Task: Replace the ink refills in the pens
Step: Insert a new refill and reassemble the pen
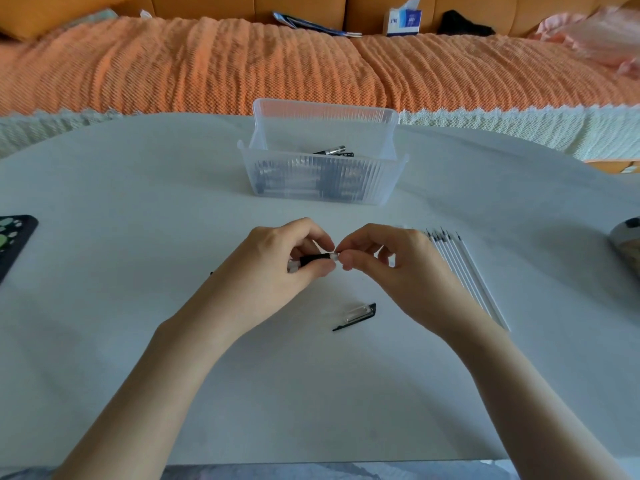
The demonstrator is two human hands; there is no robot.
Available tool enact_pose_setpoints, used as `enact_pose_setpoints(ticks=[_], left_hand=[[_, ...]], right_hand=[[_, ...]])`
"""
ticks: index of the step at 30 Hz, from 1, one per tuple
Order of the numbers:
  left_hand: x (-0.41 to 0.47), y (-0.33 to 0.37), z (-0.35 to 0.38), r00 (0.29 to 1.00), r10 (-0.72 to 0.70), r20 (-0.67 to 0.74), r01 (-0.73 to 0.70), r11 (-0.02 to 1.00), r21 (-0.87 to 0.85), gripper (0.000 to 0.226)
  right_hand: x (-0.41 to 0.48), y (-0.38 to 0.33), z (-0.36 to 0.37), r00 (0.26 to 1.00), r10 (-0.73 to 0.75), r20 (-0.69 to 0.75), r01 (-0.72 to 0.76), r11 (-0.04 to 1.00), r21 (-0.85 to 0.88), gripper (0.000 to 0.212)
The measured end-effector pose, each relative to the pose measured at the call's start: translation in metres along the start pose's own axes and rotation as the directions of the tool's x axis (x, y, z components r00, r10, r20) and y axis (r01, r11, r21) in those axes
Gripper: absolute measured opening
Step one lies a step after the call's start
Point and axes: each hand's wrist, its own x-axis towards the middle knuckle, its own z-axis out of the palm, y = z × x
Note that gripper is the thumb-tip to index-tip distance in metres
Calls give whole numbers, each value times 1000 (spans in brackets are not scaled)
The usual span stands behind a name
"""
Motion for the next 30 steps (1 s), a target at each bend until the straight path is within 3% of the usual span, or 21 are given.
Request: enact_pose_setpoints(ticks=[4,9,13,30], left_hand=[[0,0,-1,1000,14,-4,-14,1000,-3,19],[0,1,-1,1000,10,-17,-10,1000,1,17],[0,1,-2,1000,15,-19,-16,1000,-25,16],[-1,3,1,1000,14,-14,-15,997,-75,15]], right_hand=[[0,1,2,1000,5,27,-4,999,-49,19],[-1,0,-4,1000,-6,11,6,999,46,15],[-1,0,-1,1000,-5,31,5,1000,20,7],[-1,1,-2,1000,8,12,-8,1000,5,14]])
